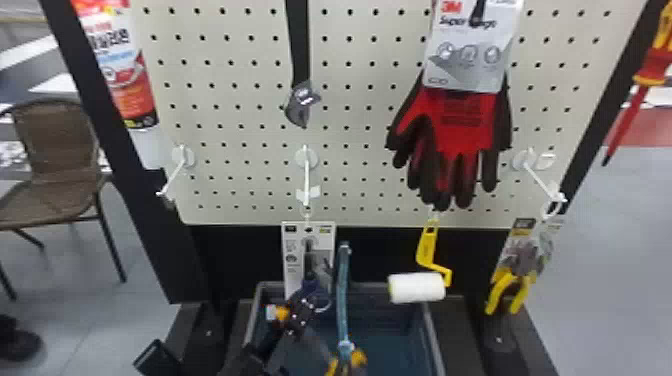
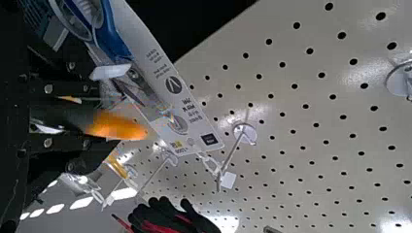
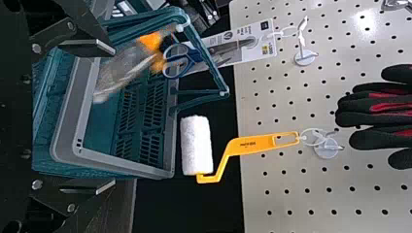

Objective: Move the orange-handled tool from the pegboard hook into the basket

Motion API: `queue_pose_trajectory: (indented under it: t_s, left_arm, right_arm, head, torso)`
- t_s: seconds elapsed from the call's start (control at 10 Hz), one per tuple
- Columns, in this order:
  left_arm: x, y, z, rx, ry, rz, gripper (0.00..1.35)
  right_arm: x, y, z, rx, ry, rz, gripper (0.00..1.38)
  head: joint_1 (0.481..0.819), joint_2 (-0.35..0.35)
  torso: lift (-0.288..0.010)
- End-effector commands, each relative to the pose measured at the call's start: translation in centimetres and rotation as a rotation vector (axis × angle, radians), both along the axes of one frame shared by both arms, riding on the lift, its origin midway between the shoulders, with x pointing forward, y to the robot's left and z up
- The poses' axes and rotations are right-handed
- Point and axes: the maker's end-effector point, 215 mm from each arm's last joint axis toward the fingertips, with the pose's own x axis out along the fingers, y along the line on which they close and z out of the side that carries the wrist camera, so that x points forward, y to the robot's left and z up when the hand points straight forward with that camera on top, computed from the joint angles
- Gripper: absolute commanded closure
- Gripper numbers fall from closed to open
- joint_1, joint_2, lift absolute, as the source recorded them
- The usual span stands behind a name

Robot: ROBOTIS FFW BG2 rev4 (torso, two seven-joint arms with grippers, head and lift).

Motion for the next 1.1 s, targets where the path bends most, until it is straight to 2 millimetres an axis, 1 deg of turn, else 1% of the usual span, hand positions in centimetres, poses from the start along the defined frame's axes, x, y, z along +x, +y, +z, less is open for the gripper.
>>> queue_pose_trajectory:
  t_s: [0.0,0.1,0.2,0.5,0.7,1.0]
  left_arm:
    - [-0.12,-0.23,-0.26,-0.001,0.01,-0.016,0.64]
    - [-0.05,-0.28,-0.09,0.002,0.005,-0.027,0.52]
    - [-0.09,-0.35,-0.13,0.004,0.006,-0.035,0.5]
    - [-0.21,-0.26,0.09,0.01,-0.002,-0.047,0.49]
    - [-0.33,-0.1,0.13,0.019,-0.007,-0.049,0.49]
    - [-0.37,-0.04,0.13,0.026,-0.009,-0.053,0.49]
  right_arm:
    - [-0.01,0.02,0.01,0.001,0.0,0.001,0.34]
    - [0.01,-0.01,0.0,0.001,0.0,-0.001,0.34]
    - [-0.01,0.02,0.01,0.001,0.0,0.001,0.34]
    - [0.03,0.0,0.1,-0.005,-0.003,0.001,0.34]
    - [0.24,-0.09,0.8,-0.02,-0.018,0.001,0.34]
    - [0.23,-0.1,0.75,-0.022,-0.017,0.002,0.34]
  head:
    - [0.549,0.0]
    - [0.549,0.0]
    - [0.549,0.0]
    - [0.549,0.0]
    - [0.549,0.0]
    - [0.549,0.0]
  torso:
    - [-0.1]
    - [-0.1]
    - [-0.1]
    - [-0.1]
    - [-0.1]
    - [-0.1]
